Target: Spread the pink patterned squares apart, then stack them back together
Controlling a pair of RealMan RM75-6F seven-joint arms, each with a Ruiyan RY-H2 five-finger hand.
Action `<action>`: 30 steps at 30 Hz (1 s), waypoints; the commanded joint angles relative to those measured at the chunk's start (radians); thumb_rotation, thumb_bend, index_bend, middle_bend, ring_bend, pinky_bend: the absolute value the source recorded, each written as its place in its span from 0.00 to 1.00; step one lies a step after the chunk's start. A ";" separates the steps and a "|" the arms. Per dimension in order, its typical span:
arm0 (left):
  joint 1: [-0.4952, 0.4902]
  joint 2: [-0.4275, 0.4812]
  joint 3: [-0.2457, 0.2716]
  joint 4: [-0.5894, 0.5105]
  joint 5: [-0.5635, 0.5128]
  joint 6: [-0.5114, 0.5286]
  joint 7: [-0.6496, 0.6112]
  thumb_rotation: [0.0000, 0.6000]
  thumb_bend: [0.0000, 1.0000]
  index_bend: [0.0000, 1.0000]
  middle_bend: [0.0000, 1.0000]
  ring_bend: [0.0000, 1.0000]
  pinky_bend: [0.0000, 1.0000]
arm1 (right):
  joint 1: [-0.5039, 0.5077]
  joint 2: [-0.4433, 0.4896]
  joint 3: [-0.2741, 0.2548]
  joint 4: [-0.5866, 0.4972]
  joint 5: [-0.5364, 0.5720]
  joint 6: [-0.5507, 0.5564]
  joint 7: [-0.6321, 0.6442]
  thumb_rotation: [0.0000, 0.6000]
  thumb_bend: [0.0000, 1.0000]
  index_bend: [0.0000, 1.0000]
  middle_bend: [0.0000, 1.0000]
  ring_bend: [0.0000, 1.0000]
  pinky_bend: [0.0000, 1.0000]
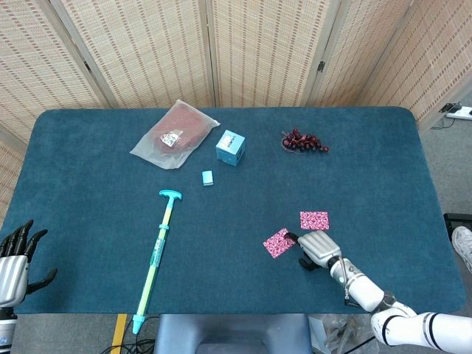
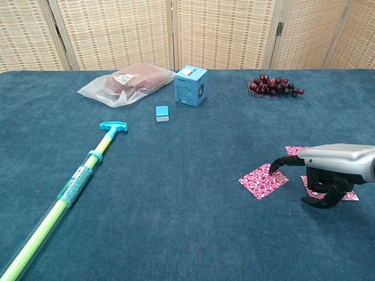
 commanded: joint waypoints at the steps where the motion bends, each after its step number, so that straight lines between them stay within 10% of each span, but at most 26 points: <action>1: 0.001 0.001 0.000 -0.001 -0.001 0.001 -0.001 1.00 0.26 0.19 0.05 0.05 0.13 | -0.006 0.010 -0.008 -0.014 -0.013 0.016 -0.001 1.00 0.48 0.12 0.98 1.00 1.00; 15: 0.003 -0.001 0.003 -0.001 0.008 0.003 -0.007 1.00 0.26 0.19 0.05 0.05 0.13 | -0.094 0.044 -0.010 -0.009 -0.006 0.177 -0.003 1.00 0.25 0.15 0.98 1.00 1.00; 30: 0.009 0.002 0.006 -0.008 0.011 0.009 -0.004 1.00 0.26 0.19 0.05 0.05 0.13 | -0.029 -0.020 0.082 0.153 0.106 0.095 0.007 1.00 0.35 0.19 0.98 1.00 1.00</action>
